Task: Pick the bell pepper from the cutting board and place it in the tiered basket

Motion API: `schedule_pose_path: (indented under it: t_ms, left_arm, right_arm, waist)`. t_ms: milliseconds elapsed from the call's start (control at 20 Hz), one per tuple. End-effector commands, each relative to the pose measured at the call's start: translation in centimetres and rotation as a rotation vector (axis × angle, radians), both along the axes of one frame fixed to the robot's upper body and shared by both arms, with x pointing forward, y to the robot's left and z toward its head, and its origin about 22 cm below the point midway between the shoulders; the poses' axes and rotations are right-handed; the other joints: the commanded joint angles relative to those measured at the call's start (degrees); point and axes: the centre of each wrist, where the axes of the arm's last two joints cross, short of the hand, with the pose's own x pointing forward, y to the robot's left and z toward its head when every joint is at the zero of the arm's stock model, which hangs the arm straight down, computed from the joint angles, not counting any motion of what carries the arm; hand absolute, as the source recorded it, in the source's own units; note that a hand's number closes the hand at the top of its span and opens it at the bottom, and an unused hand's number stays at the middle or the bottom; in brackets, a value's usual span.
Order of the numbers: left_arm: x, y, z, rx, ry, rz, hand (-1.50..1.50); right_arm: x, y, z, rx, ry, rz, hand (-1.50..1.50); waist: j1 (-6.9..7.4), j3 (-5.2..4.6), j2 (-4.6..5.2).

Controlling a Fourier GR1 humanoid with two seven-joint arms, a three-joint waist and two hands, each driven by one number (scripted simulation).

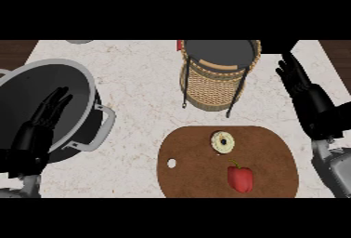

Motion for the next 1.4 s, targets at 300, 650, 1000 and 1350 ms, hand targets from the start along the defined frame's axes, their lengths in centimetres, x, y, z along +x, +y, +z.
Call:
schedule_pose_path:
  t_ms: [300,650,1000,1350]
  left_arm:
    - [-2.3,3.0,-2.1,-0.013,0.259,0.088,0.0]
    - [-4.6,5.0,-3.1,-0.001,0.45,0.091,0.0]
    - [-4.8,5.6,-3.4,0.015,0.473,0.064,0.0]
    - [-3.7,6.9,-4.8,0.006,0.474,0.078,0.0]
  right_arm:
    - [-3.6,-0.8,-5.9,0.651,-0.173,-0.316,1.5]
    - [-12.9,-2.3,-14.7,0.011,-0.025,-0.282,-1.5]
    - [-15.7,-4.8,-14.1,-0.443,0.163,-0.291,-1.5]
    - [-15.3,0.7,-7.0,-0.51,0.325,-0.084,-1.5]
  waist:
    - [-9.17,2.69,-2.02]
    - [-3.22,-1.35,-0.2]
    - [-0.9,-1.5,-0.14]
    - [-0.12,-1.29,-0.35]
